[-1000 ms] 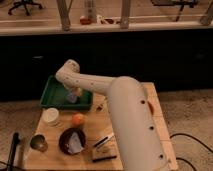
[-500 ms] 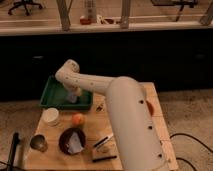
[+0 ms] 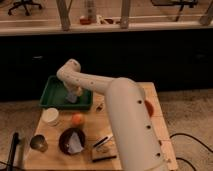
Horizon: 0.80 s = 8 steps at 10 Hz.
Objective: Wipe tray with sponge
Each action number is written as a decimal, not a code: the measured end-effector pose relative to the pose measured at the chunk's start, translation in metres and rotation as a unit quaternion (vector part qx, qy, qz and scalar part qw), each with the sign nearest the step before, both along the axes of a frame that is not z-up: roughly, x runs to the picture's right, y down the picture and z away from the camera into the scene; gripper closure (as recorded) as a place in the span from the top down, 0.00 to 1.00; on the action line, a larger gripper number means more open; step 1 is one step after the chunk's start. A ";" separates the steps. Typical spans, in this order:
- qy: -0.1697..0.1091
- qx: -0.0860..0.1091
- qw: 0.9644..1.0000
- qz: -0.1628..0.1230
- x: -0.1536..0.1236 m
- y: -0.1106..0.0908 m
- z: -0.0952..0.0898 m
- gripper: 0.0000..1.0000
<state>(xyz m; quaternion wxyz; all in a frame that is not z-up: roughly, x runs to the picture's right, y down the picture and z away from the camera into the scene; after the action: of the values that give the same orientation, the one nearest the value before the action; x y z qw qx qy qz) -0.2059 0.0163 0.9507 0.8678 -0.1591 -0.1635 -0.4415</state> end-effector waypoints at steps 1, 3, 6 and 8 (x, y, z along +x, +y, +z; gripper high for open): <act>0.000 -0.002 1.000 0.002 -0.002 0.000 0.001 0.00; 0.007 -0.013 1.000 0.013 0.003 0.000 0.005 0.00; 0.012 -0.037 0.999 0.025 0.003 0.006 0.013 0.00; 0.017 -0.048 0.998 0.036 0.008 0.005 0.018 0.00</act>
<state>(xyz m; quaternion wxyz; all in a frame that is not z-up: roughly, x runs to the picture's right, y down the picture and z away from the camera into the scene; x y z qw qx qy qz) -0.1983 0.0217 0.9690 0.8770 -0.2025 -0.1751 -0.3990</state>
